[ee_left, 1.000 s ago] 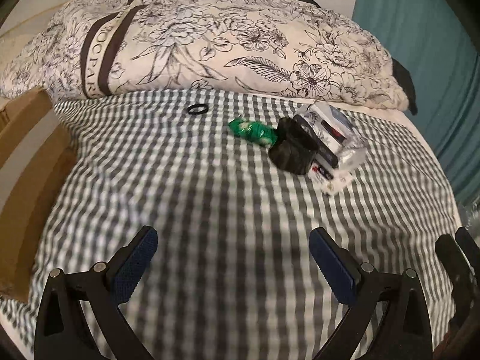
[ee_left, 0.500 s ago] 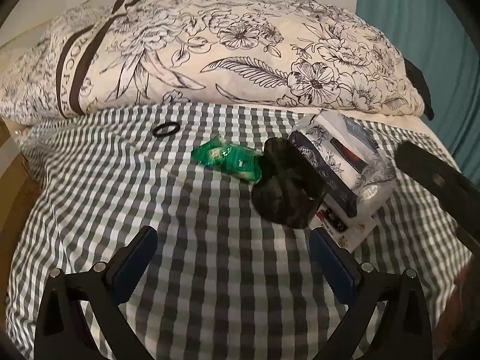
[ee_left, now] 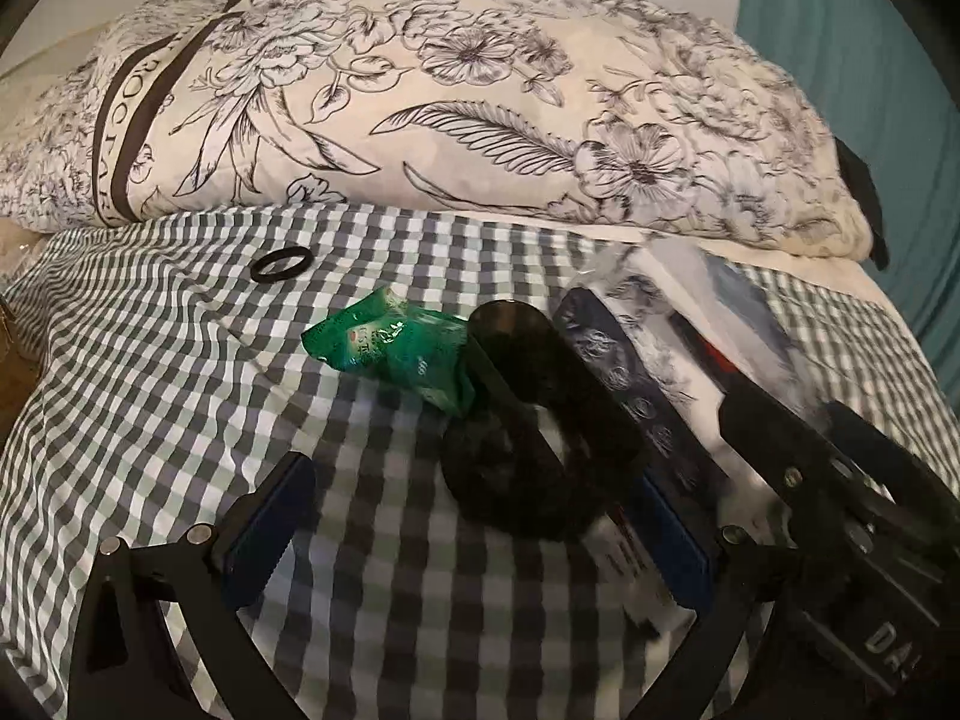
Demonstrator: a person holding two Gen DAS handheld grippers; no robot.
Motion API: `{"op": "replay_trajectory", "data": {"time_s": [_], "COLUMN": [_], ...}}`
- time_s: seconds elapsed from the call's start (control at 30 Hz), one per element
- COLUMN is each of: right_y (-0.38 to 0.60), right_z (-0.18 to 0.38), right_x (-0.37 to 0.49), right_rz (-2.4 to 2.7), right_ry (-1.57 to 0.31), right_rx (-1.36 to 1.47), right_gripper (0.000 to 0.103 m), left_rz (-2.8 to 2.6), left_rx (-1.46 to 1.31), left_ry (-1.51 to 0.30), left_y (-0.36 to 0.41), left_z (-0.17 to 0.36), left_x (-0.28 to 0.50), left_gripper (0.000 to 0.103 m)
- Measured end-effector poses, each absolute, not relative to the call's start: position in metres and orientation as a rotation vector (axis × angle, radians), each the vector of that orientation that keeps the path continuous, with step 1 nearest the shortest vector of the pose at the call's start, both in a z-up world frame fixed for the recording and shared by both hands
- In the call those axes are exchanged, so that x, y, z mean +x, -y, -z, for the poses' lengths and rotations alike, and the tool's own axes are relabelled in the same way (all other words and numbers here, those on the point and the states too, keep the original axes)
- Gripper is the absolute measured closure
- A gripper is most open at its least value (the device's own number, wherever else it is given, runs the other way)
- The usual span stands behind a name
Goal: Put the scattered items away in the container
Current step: 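Move both open grippers back toward the green packet and dark pouch, then grasp the dark pouch with the left gripper while the right grasps the boxed device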
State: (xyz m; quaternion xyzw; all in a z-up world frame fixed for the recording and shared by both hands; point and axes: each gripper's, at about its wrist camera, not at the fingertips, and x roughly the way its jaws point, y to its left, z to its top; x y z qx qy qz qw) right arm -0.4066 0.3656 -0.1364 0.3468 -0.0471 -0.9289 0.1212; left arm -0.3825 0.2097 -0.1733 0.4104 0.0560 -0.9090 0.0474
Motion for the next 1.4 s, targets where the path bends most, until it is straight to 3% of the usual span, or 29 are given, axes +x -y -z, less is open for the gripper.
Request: {"op": "replay_trajectory", "data": {"time_s": [0.13,0.17,0.23,0.3,0.37,0.63,0.83,1.0,1.17,1.4], "right_y": [-0.368,-0.369,-0.370,-0.371,-0.373,-0.396,-0.401,-0.414,-0.403,-0.394], "right_z": [0.144,0.146,0.147,0.150,0.148,0.146,0.133,0.110,0.089,0.056], "right_x": [-0.413,-0.413,-0.413,-0.413,-0.412,-0.408,-0.393,-0.333,-0.250,-0.176], "right_rz": [2.706,2.694,2.674,2.669,2.670,2.685,2.758,2.788,2.791,2.766], "right_ry": [0.159,0.179,0.231,0.247,0.267,0.405,0.409,0.546,0.413,0.427], "right_rx": [1.059,1.058,1.055,1.062,1.053,1.040,1.017,1.003,1.069,1.074], "right_gripper": [0.022,0.026,0.052,0.056,0.064,0.070,0.078,0.083,0.083,0.083], "left_rz": [2.757,2.762,2.787,2.832,2.841,2.775,2.763,2.798,2.777,2.857], "left_rx": [1.326,1.323,1.314,1.310,1.311,1.334,1.364,1.344,1.349,1.260], "left_ry": [-0.217,-0.212,-0.192,-0.200,-0.226,-0.280,-0.185,-0.061,0.019,0.017], "left_y": [-0.204,-0.205,-0.207,-0.208,-0.203,-0.148,-0.102,-0.080,-0.077,-0.081], "left_z": [0.182,0.182,0.180,0.177,0.175,0.163,0.129,0.103,0.085,0.039], "left_x": [-0.393,-0.394,-0.394,-0.392,-0.392,-0.365,-0.304,-0.250,-0.216,-0.178], "left_gripper": [0.001,0.006,0.017,0.040,0.040,0.040,0.040,0.040,0.040,0.040]}}
